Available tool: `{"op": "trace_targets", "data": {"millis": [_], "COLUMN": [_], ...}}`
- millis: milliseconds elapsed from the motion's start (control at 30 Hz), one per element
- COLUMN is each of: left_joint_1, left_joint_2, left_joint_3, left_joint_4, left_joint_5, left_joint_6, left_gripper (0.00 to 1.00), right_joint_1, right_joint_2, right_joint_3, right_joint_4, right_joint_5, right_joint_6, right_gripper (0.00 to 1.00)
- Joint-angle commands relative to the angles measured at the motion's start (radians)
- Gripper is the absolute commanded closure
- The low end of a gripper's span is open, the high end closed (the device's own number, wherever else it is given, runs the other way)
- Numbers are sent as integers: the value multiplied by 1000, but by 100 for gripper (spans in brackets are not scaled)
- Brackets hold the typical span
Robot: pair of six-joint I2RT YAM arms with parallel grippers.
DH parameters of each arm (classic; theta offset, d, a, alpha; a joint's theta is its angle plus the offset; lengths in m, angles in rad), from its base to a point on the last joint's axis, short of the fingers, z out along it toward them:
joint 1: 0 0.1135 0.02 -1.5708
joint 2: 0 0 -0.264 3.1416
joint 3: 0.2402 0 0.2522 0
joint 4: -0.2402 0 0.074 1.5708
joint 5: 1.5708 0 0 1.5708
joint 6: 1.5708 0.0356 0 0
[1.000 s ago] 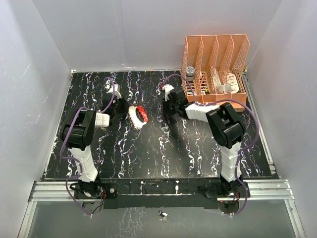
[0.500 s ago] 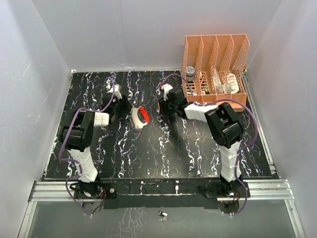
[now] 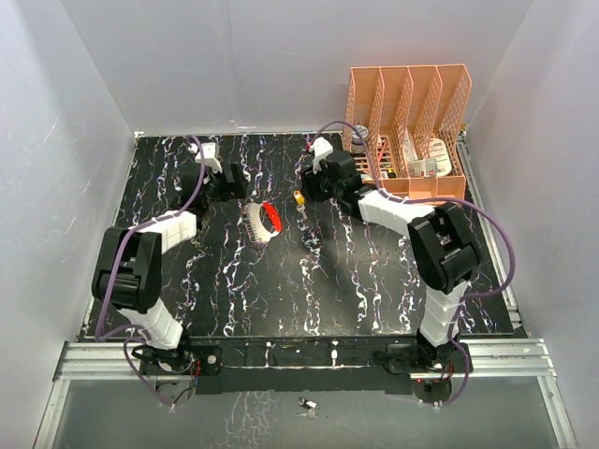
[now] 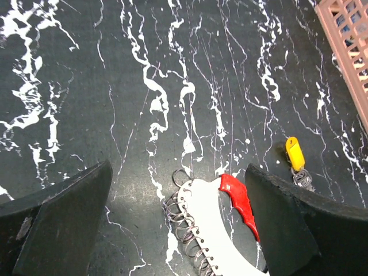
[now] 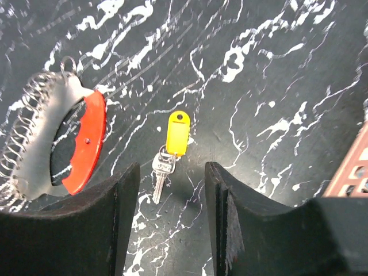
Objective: Remove the keys from the keyring
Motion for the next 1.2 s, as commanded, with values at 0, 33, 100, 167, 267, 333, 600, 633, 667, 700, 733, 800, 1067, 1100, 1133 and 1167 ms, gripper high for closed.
{"op": "trace_targets", "data": {"millis": [0, 33, 100, 167, 267, 333, 600, 633, 667, 700, 733, 800, 1067, 1100, 1133, 1167], "left_joint_1": [6, 6, 6, 6, 6, 6, 5, 5, 5, 5, 5, 5, 5, 5, 5, 5], "left_joint_2": [-107, -129, -151, -167, -222, -282, -476, -492, -502, -511, -521, -538, -587, -590, -592, -593], "left_joint_3": [-9, 0, 38, 79, 79, 43, -11, -9, -6, -3, -1, 0, -6, -5, -3, -4], "left_joint_4": [-63, -98, -203, -313, -387, -376, -400, -409, -423, -430, -437, -445, -466, -472, -476, -479], "left_joint_5": [-68, -88, -113, -127, -161, -173, -218, -219, -214, -210, -209, -191, -176, -179, -181, -181], "left_joint_6": [11, 3, 0, 3, -12, -34, -55, -55, -57, -61, -65, -76, -85, -83, -82, -80], "left_gripper": [1, 1, 1, 1, 1, 1, 1, 1, 1, 1, 1, 1, 1, 1, 1, 1], "right_joint_1": [-1, -1, -3, -3, -3, -3, -3, -2, -2, -2, -3, -3, -2, -3, -3, -3], "right_joint_2": [-110, -128, -170, -219, -280, -330, -533, -561, -587, -618, -645, -694, -675, -671, -670, -674], "right_joint_3": [6, 3, 2, -4, -13, -33, -117, -129, -146, -163, -186, -212, -198, -201, -202, -207], "right_joint_4": [63, 59, 43, 33, 16, 21, 13, 15, 19, 26, 41, 54, -37, -40, -42, -39], "right_joint_5": [52, 57, 63, 66, 90, 108, 303, 330, 351, 369, 380, 402, 506, 512, 517, 510], "right_joint_6": [-9, -8, -3, 7, 31, 47, 99, 104, 110, 112, 110, 106, 92, 91, 91, 89], "right_gripper": [52, 51, 50, 48, 47, 45, 2, 2, 2, 2, 2, 2, 2, 2, 2, 2]}}
